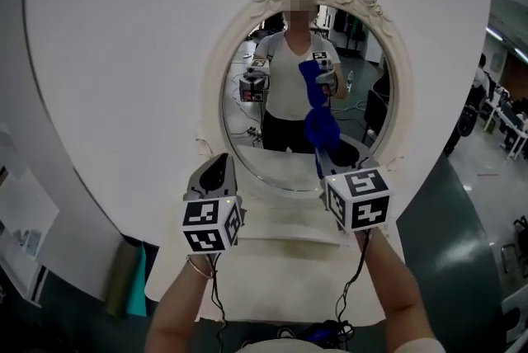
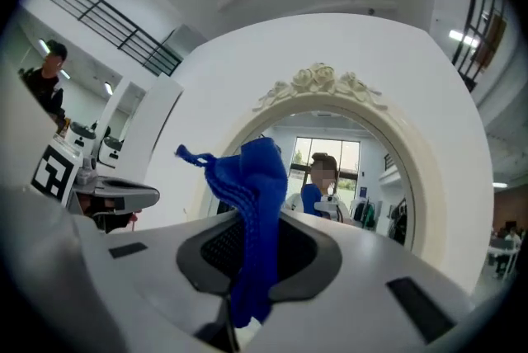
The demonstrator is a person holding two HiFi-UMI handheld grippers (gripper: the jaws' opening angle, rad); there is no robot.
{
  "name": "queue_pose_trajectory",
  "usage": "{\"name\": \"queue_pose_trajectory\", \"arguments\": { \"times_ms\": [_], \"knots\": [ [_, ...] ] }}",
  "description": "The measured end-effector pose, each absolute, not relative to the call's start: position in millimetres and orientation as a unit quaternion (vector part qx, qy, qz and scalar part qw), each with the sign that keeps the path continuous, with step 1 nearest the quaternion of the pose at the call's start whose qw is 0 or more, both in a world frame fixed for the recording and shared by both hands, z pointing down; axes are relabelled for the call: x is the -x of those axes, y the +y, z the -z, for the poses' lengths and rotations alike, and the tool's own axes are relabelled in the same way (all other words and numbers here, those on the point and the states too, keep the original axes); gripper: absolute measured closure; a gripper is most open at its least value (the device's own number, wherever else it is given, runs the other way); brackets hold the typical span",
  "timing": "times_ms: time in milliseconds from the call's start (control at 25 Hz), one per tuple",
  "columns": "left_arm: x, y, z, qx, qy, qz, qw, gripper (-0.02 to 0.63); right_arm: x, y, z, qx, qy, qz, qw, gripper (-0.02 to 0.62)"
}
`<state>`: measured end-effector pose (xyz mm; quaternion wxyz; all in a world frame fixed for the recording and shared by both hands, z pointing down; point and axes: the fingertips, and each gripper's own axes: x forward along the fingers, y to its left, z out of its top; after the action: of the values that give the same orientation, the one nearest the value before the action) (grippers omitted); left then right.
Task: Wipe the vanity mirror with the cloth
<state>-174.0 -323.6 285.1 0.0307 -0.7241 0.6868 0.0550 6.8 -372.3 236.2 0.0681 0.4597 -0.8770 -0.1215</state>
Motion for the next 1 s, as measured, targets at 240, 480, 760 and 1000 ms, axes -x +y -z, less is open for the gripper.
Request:
{"name": "queue_pose_trajectory", "arguments": {
  "times_ms": [240,480,760,1000],
  "knots": [
    [205,-370,-191,0.705,0.704,-0.046,0.071,0.601,53,-411,-142,-0.448,-0.844,0.256,0.147,0.532],
    [235,-398,-134,0.686,0.721,-0.029,0.091,0.601,100,-443,-91,-0.472,-0.75,0.393,0.244,0.532],
    [244,-409,-133,0.679,0.728,-0.009,0.095,0.601,128,-463,-88,-0.481,-0.713,0.424,0.283,0.532],
    [249,-413,-149,0.68,0.729,-0.013,0.079,0.6,145,-468,-104,-0.471,-0.707,0.432,0.302,0.532]
  ]
}}
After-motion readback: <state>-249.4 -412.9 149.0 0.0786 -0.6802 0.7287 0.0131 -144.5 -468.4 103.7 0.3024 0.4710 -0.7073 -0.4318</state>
